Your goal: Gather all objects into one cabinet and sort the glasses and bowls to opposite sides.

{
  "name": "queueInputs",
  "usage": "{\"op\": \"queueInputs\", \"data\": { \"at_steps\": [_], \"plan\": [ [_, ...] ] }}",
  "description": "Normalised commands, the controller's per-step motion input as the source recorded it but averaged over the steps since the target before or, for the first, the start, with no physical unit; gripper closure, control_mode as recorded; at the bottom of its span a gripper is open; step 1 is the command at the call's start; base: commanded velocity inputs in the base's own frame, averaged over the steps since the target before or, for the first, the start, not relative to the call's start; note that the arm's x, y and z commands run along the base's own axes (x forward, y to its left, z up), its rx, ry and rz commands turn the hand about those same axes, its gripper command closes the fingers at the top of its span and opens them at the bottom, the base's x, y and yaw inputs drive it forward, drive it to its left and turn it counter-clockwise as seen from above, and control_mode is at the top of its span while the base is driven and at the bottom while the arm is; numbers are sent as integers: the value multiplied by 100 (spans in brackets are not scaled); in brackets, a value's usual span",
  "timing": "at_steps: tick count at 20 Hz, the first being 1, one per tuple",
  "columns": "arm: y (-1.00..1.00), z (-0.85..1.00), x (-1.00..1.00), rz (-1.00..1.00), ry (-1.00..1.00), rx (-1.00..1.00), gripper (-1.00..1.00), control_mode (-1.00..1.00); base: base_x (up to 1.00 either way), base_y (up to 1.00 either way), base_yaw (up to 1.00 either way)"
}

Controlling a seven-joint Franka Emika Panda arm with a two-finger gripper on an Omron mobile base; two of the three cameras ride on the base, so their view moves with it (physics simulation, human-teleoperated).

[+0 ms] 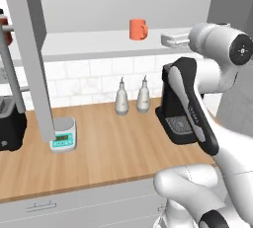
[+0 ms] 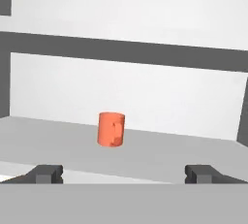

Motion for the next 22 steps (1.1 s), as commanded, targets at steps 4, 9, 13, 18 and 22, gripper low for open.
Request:
{"op": "queueInputs", "data": {
  "at_steps": [4, 9, 13, 18, 22],
  "plan": [
    [51, 32, 28, 0, -4, 0, -100, -100, 0, 0, 0],
    [12, 61, 58, 0, 11, 0, -100, -100, 0, 0, 0],
    [0, 52, 45, 0, 18, 0, -100, -100, 0, 0, 0],
    [0, -9, 9, 0, 30, -6, -100, -100, 0, 0, 0],
    [0, -31, -4, 0, 16, -6, -100, -100, 0, 0, 0]
  ]
}}
